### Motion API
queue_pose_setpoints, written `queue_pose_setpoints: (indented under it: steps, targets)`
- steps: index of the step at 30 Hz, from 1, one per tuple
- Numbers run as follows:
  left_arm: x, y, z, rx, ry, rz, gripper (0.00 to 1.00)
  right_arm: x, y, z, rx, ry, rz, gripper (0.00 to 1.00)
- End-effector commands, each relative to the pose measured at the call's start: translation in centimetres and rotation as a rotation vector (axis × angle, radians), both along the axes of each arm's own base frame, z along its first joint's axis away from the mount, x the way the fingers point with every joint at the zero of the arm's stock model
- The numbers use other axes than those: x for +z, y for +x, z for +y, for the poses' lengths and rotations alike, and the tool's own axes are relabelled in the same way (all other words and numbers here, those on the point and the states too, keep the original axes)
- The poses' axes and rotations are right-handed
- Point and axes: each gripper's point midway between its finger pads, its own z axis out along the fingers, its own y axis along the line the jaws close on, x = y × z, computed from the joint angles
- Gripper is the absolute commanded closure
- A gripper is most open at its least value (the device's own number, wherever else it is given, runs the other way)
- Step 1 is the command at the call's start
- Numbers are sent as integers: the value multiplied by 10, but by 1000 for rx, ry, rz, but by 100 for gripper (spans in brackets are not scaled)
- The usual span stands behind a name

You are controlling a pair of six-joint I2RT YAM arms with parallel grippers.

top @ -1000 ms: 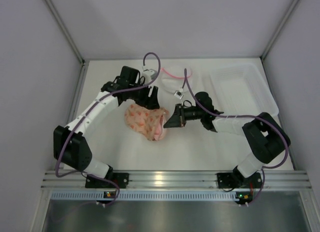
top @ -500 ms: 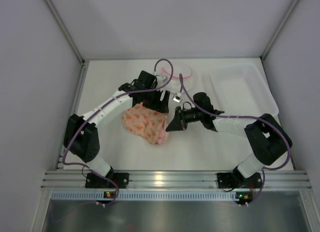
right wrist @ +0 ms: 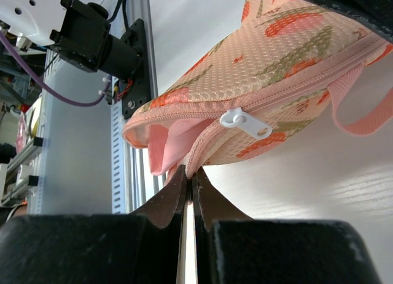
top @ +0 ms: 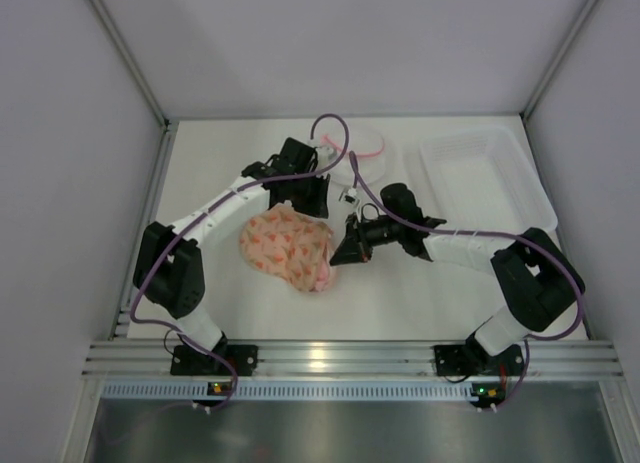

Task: Place the bra in the laundry bag and zip it closed
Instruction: Adjust the bra in the laundry bag.

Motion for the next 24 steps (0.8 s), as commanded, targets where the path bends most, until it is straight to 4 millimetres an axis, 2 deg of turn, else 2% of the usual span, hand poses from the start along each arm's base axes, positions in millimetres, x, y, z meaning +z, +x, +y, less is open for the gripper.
queue_pose_setpoints:
  steps: [1, 2, 4, 6, 7, 8, 10, 11, 13, 15, 16, 18, 19, 20, 21, 22, 24]
  targets:
    - [16, 4, -4, -13, -29, -38, 94, 30, 4, 9, 36, 62, -124, 100]
    - [18, 4, -1, -8, -24, -47, 100, 30, 3, 9, 38, 63, -123, 100]
    - [22, 2, 3, -21, -31, -60, 100, 33, 3, 9, 45, 69, -135, 100]
    - [28, 3, 15, -27, -53, -78, 100, 32, 0, 9, 64, 72, -134, 100]
    - [38, -6, 6, -106, -155, -64, 99, 33, 0, 8, 65, 74, -135, 100]
    - [42, 2, 23, -122, -167, -96, 87, 33, 0, 7, 67, 76, -137, 100]
    - [54, 2, 34, -167, -197, -144, 63, 31, -1, 6, 68, 67, -126, 100]
    - [55, 2, 45, -241, -208, -192, 41, 30, -1, 6, 64, 63, -120, 100]
    - [66, -1, 53, -287, -207, -263, 25, 33, 0, 7, 50, 76, -115, 100]
    - [71, -11, 53, -307, -240, -266, 23, 36, -1, 8, 28, 84, -63, 100]
    - [77, -19, 53, -310, -257, -272, 23, 44, 0, 10, 11, 110, -43, 100]
    - [79, -21, 57, -247, -209, -291, 26, 49, -1, 12, -15, 135, 1, 100]
    - [82, -34, 52, -252, -191, -320, 30, 58, 1, 16, -38, 172, 44, 100]
    - [85, -37, 52, -233, -167, -344, 33, 63, 1, 17, -48, 193, 60, 100]
    - [85, -36, 55, -213, -123, -378, 34, 63, 3, 18, -67, 204, 87, 100]
    - [88, -50, 47, -250, -113, -405, 34, 69, 2, 19, -87, 218, 151, 100]
    - [86, -55, 47, -241, -45, -450, 34, 84, 8, 23, -104, 281, 148, 100]
